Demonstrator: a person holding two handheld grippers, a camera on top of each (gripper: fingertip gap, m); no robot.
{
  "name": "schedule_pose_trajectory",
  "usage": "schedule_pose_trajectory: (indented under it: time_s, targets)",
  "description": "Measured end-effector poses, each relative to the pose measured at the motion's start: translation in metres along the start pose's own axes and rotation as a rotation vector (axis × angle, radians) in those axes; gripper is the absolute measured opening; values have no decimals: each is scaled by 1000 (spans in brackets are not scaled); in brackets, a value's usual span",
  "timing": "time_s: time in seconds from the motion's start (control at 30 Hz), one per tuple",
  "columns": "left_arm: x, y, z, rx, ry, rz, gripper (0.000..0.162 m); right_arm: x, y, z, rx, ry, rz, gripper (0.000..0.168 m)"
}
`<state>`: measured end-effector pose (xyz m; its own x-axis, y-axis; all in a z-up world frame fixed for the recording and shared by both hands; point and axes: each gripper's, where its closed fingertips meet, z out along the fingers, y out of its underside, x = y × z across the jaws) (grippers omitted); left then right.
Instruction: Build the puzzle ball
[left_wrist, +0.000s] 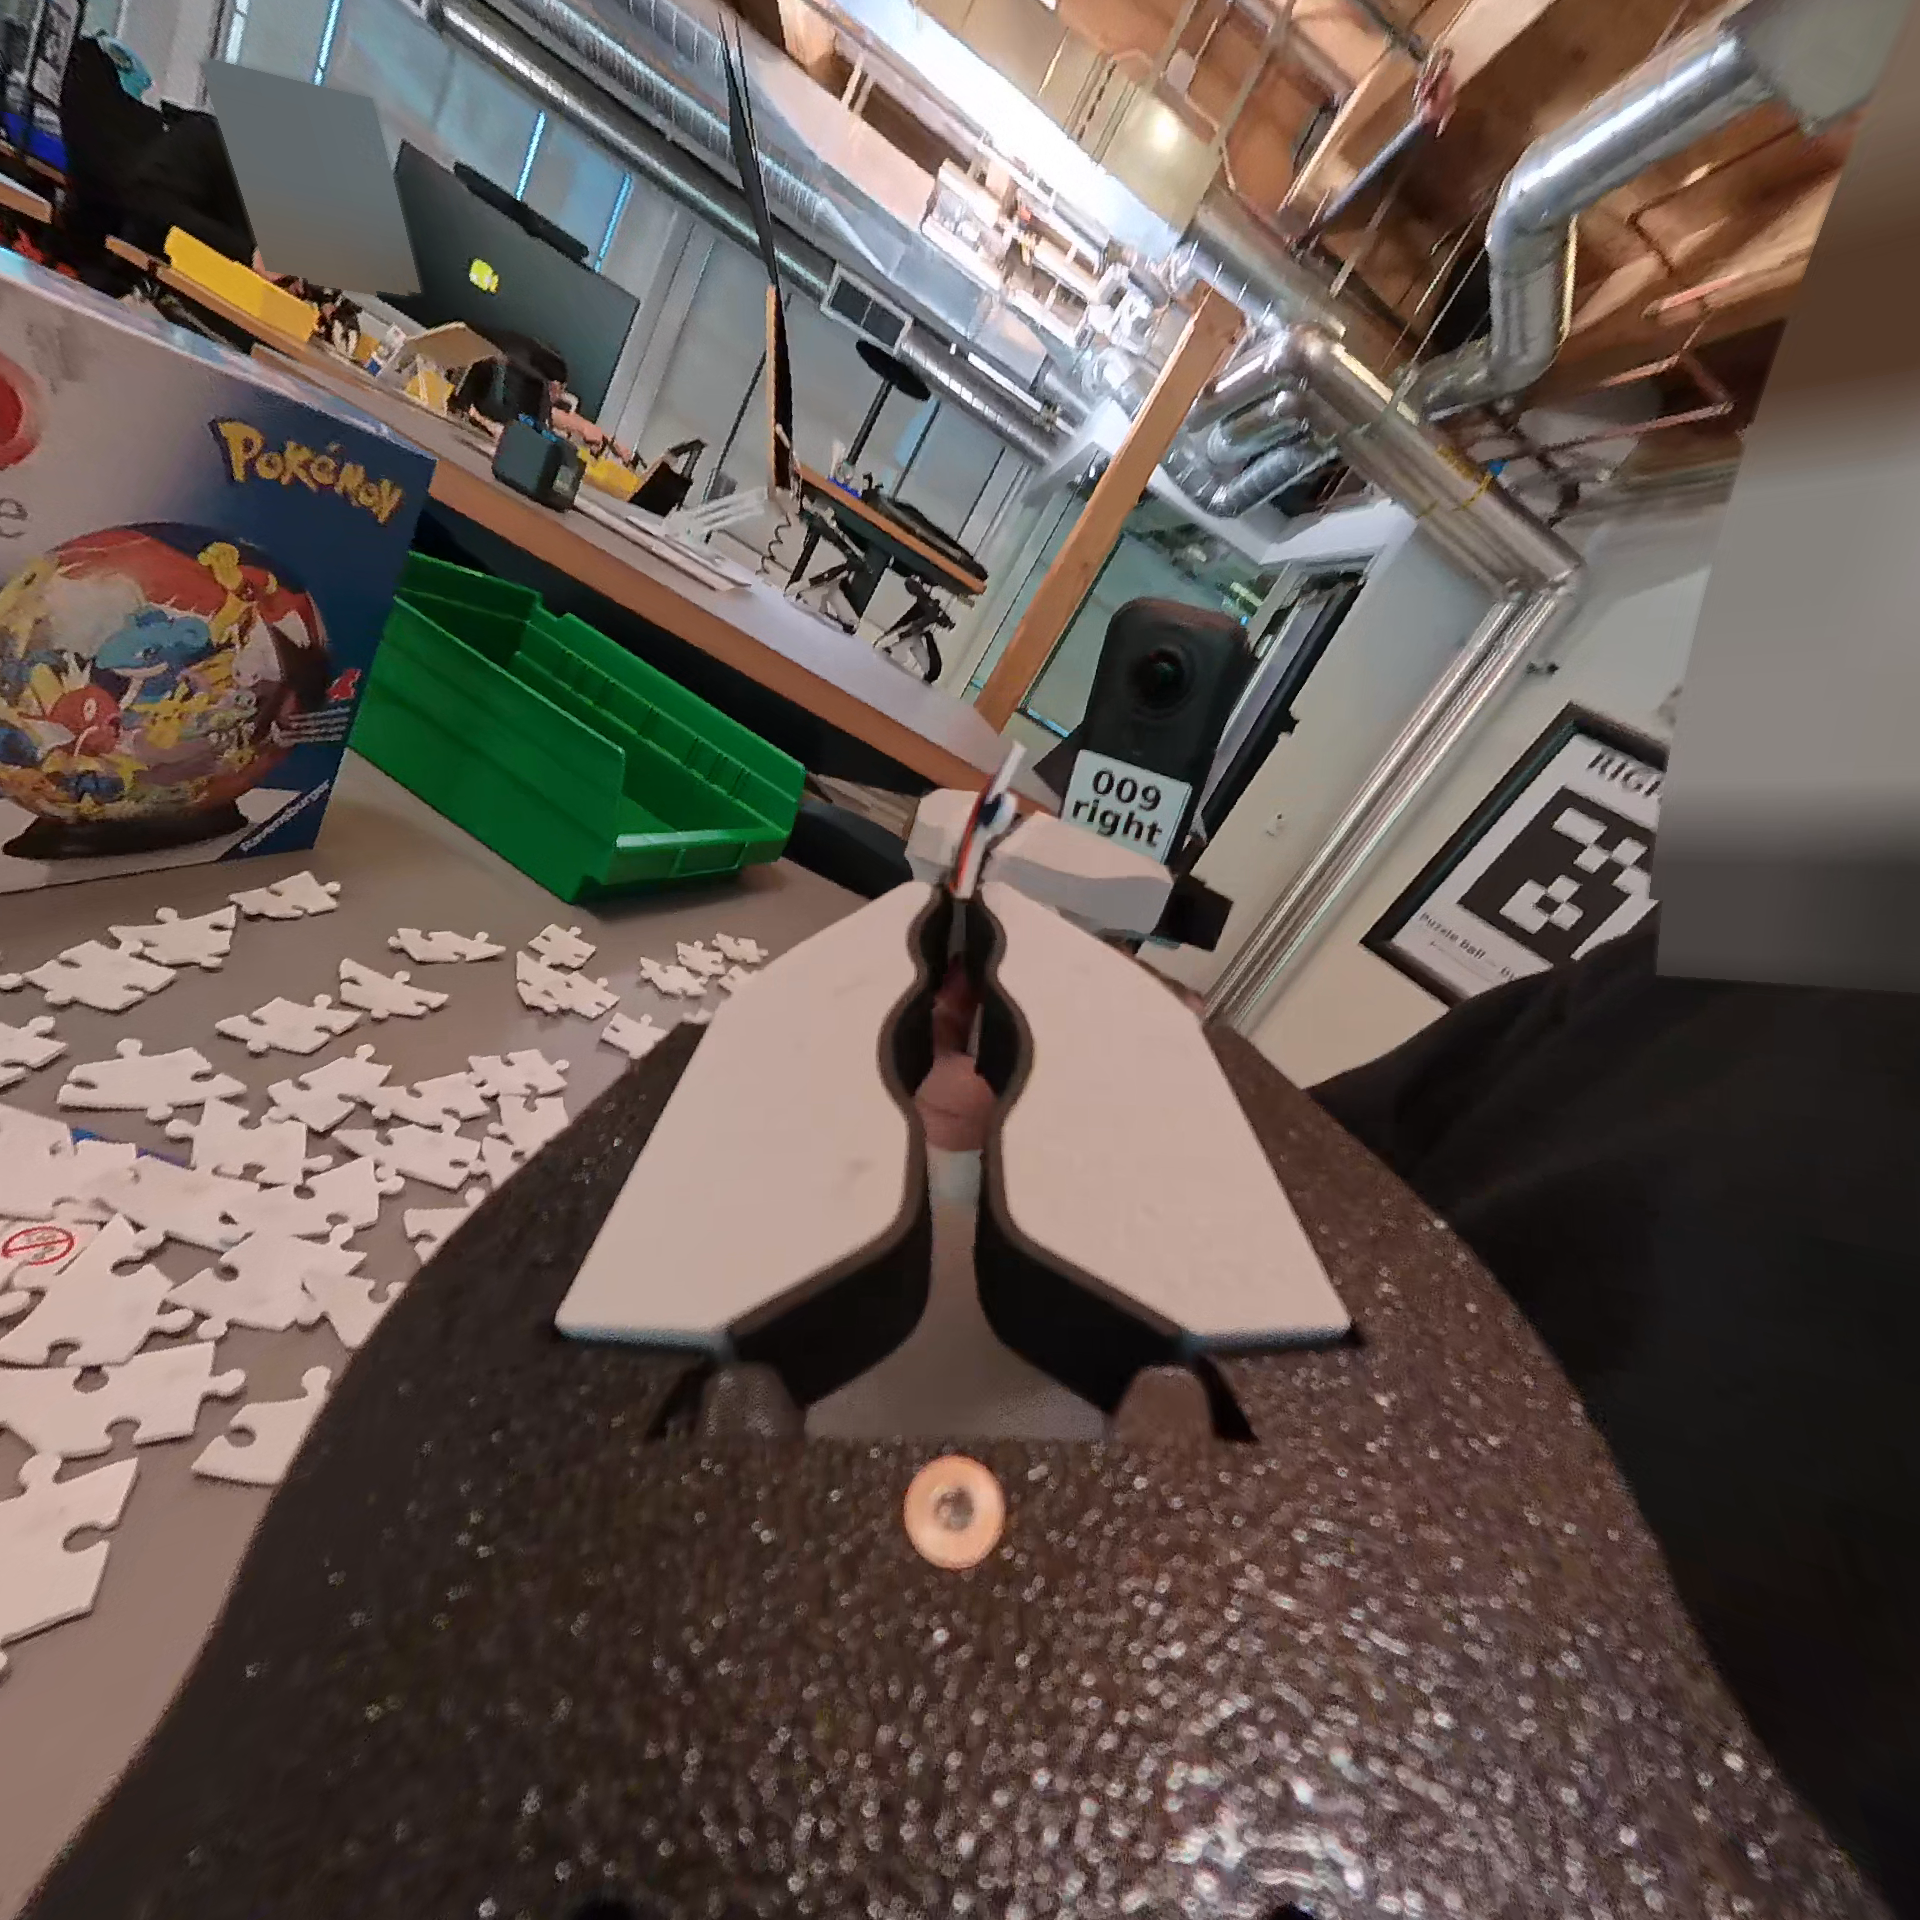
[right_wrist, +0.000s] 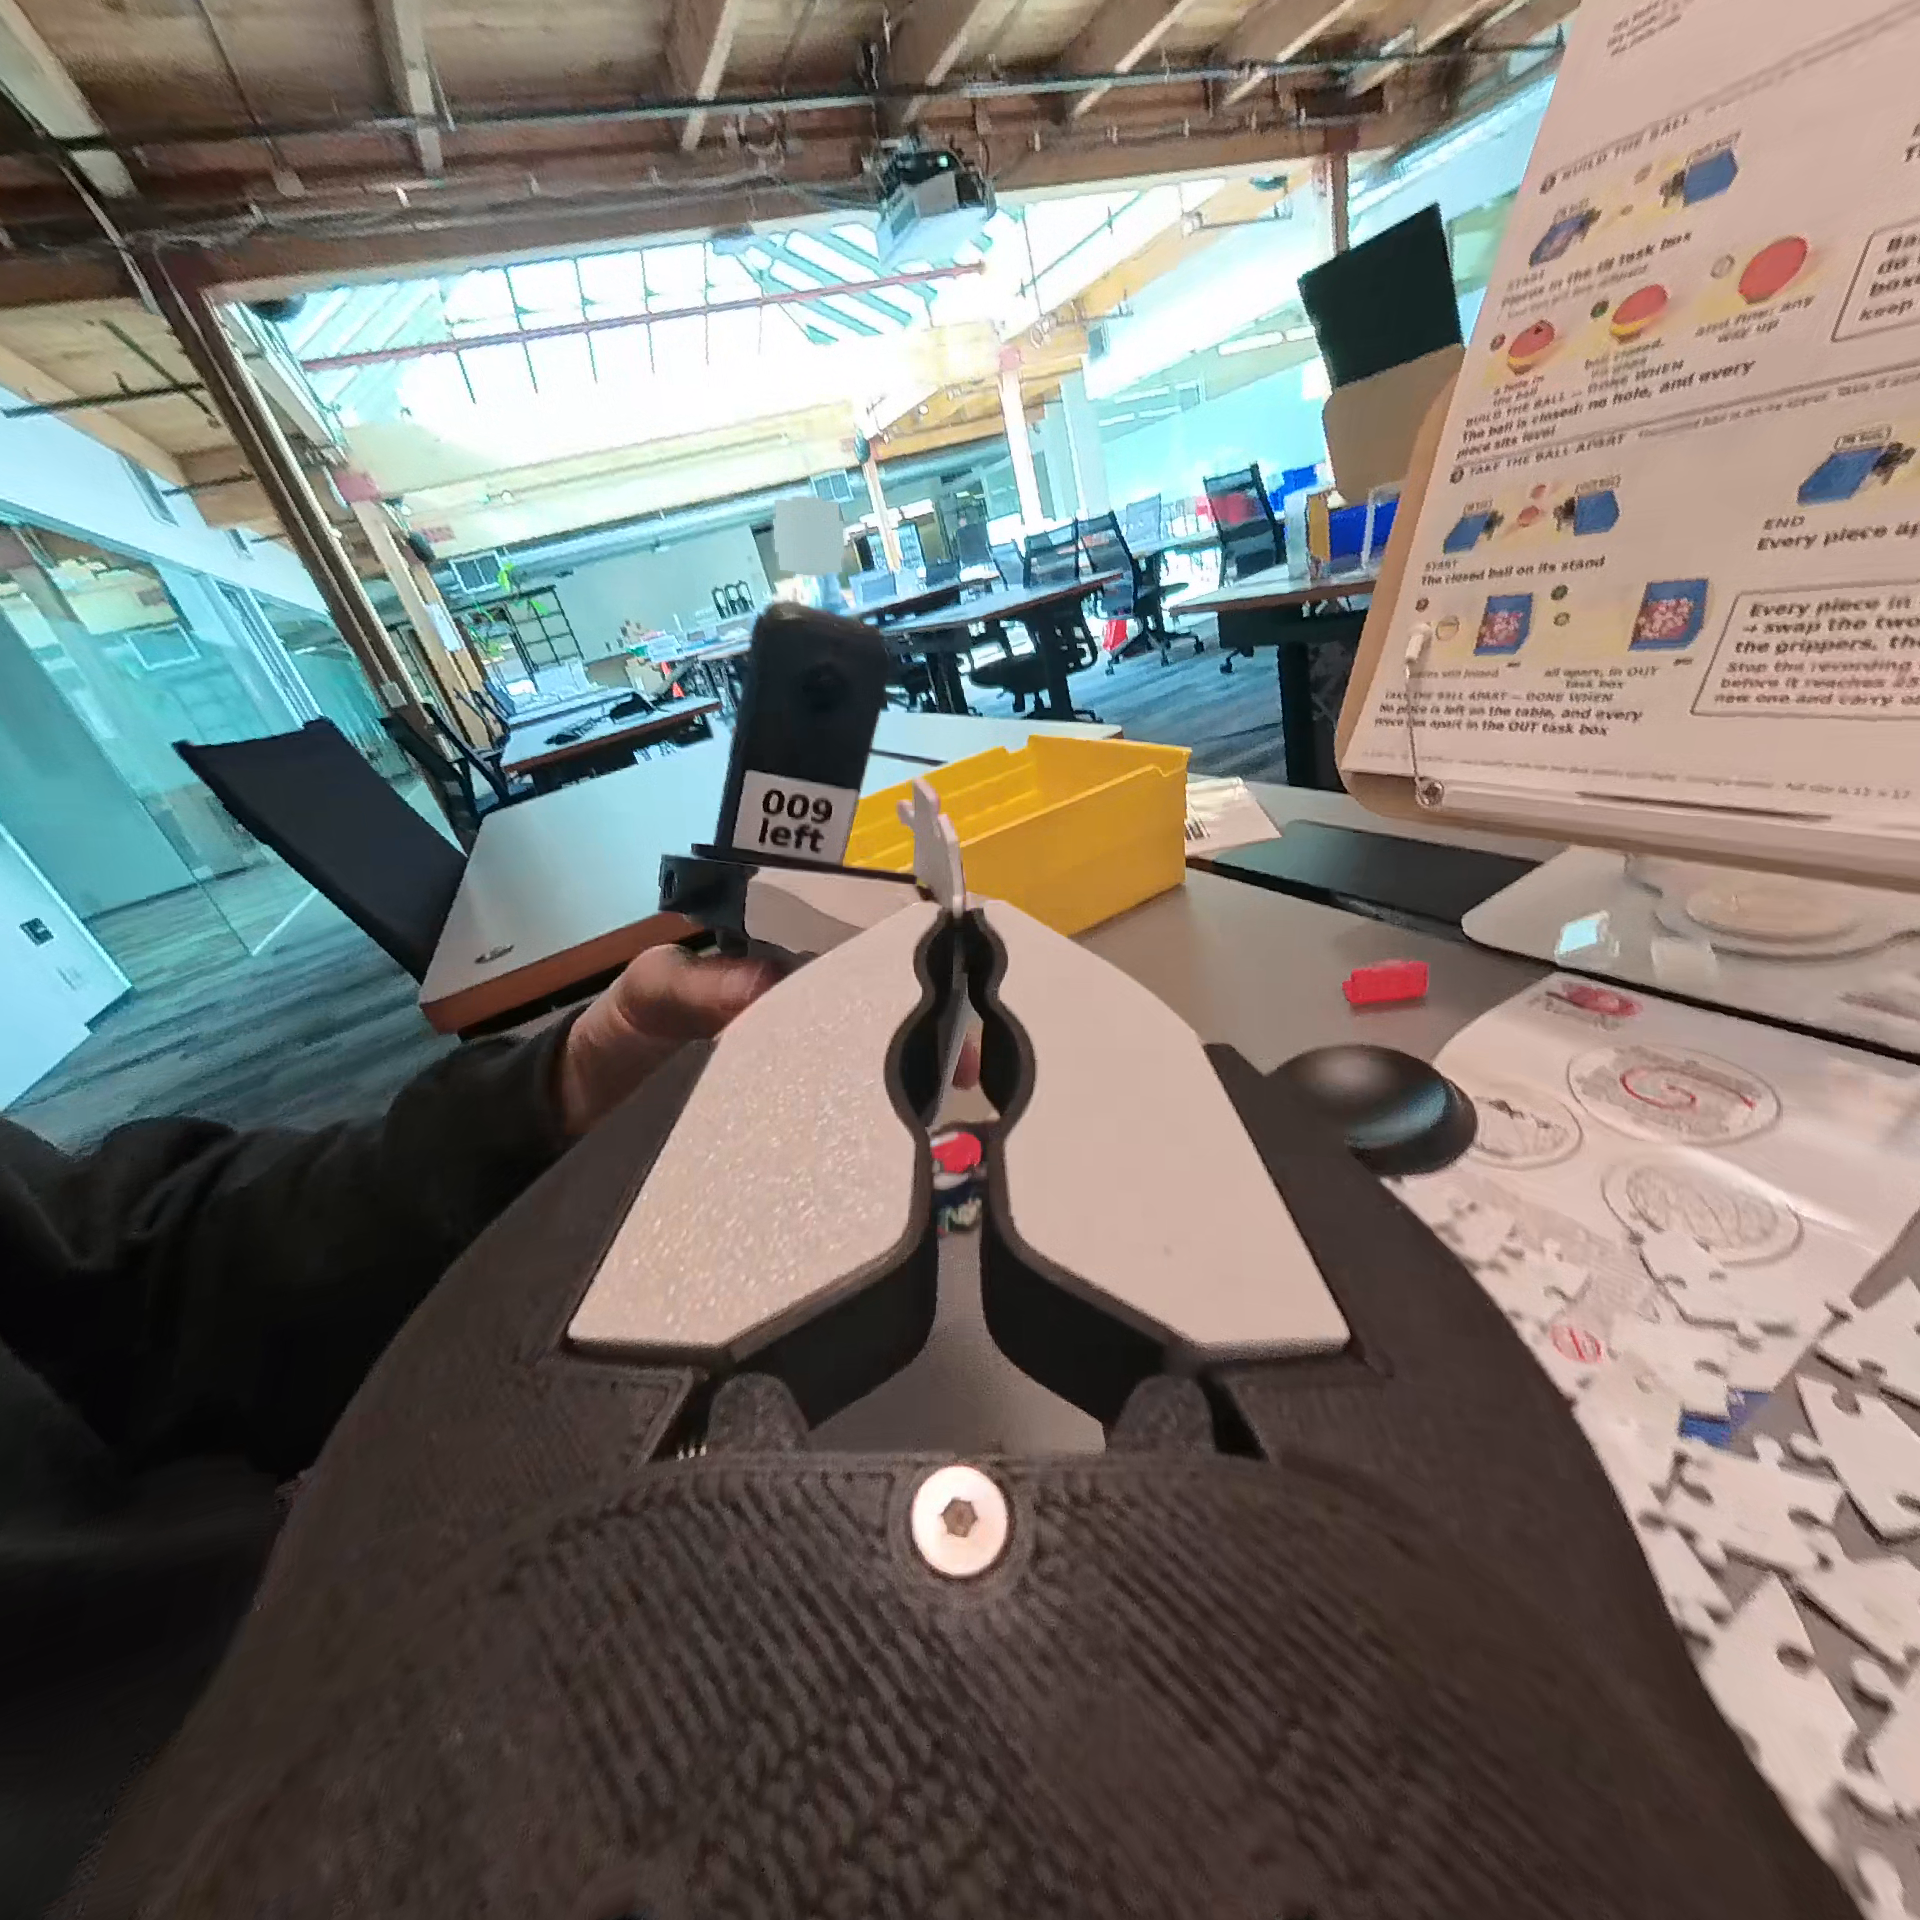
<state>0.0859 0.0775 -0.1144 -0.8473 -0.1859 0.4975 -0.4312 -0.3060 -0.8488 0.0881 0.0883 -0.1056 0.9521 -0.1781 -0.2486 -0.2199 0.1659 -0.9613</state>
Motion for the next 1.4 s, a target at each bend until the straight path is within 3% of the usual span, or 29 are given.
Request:
schedule_pose_trajectory:
  time_s: [0.17, 0.33, 0.47, 0.63, 0.8, 1.03, 1.4]
  targets:
    - [-6, 33, 5, -205, -109, 200, 13, 12, 29, -49, -113, 107, 13, 2]
    - [-12, 65, 7, -390, -181, 352, 16, 48, 58, -141, -279, 339, 40, 2]
    - [-25, 81, 2, -468, -235, 386, 23, 79, 61, -217, -299, 501, 146, 2]
    - [-46, 88, 1, -454, -302, 313, 26, 110, 57, -269, -339, 643, 164, 2]
    - [-59, 86, -6, -423, -389, 307, 27, 134, 58, -283, -430, 686, 146, 2]
    - [-68, 99, -21, -407, -497, 342, 27, 149, 58, -275, -491, 591, 276, 2]
    - [-73, 105, -27, -412, -533, 441, 25, 160, 64, -254, -532, 557, 295, 2]
